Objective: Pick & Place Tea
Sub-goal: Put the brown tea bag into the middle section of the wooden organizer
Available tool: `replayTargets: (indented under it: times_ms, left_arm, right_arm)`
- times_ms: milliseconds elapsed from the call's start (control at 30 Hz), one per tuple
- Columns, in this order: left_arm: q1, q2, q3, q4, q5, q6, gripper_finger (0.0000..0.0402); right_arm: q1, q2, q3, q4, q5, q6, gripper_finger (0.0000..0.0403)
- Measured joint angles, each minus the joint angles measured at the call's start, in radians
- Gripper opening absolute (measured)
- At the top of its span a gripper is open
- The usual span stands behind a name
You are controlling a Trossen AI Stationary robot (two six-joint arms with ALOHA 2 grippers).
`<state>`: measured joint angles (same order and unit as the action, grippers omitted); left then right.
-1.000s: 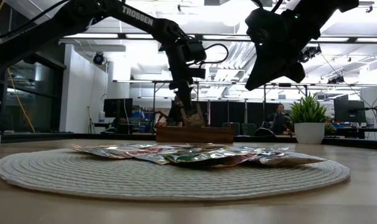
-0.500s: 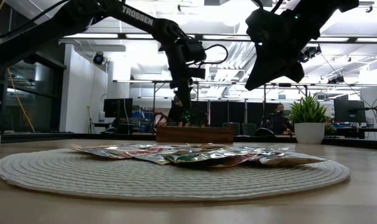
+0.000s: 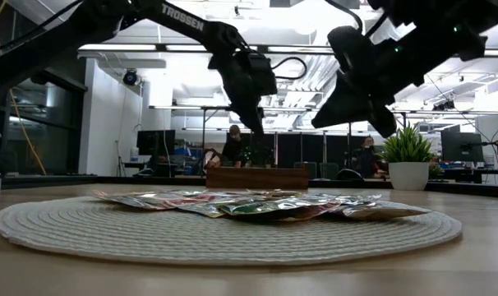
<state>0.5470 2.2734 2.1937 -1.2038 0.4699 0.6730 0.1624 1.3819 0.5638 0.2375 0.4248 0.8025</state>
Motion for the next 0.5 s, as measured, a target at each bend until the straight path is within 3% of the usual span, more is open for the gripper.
replayTargets:
  times_ms: [300, 500]
  left_arm:
    - [-0.076, 0.0, -0.161, 0.011, 0.015, 0.012, 0.0098]
    - [-0.083, 0.001, -0.262, 0.052, 0.057, -0.01, 0.0098]
  right_arm:
    - [-0.053, 0.001, 0.021, -0.009, -0.095, -0.107, 0.0]
    - [-0.08, 0.068, 0.069, -0.017, -0.15, -0.134, 0.0]
